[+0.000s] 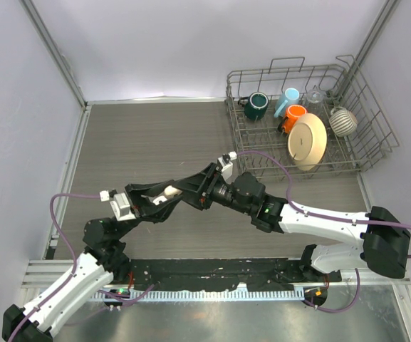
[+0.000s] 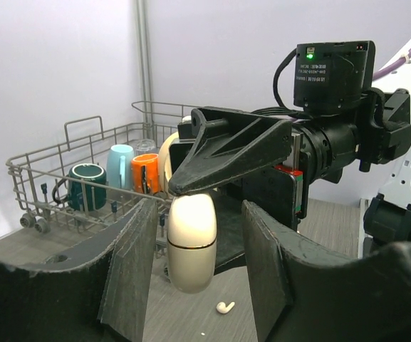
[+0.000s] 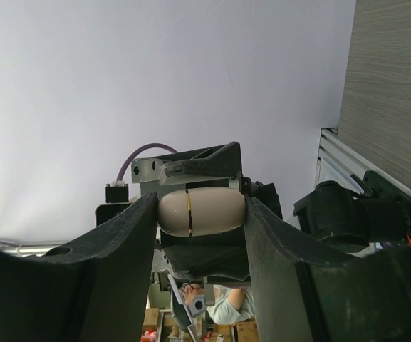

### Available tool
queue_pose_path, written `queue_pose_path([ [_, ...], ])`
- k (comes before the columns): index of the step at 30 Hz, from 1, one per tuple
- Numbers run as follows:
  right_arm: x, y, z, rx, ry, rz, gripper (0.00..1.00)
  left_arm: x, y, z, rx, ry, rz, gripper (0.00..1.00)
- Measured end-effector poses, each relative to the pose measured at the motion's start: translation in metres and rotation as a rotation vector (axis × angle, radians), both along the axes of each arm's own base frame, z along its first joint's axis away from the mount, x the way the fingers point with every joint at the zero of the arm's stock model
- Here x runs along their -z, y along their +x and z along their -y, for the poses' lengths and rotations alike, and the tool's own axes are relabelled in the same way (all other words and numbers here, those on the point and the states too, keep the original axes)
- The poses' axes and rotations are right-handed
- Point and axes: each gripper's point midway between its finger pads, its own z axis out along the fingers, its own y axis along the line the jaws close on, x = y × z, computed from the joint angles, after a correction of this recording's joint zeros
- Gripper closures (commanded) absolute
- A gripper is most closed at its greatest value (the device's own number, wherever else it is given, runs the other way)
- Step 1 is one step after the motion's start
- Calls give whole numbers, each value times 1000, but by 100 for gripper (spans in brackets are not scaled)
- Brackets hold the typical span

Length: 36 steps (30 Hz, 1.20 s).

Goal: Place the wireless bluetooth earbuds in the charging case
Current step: Pick up the charging case at the center of the board.

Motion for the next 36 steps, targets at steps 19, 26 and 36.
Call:
queue_pose_path([
  [19, -11, -2, 0, -8, 38, 24, 98, 5, 5, 3, -3, 11, -22, 68],
  [26, -11, -2, 0, -10, 42, 18, 97, 4, 5, 2, -9, 10, -15, 100],
  [36, -13, -4, 2, -12, 20, 90, 26, 5, 5, 2, -7, 12, -10, 100],
])
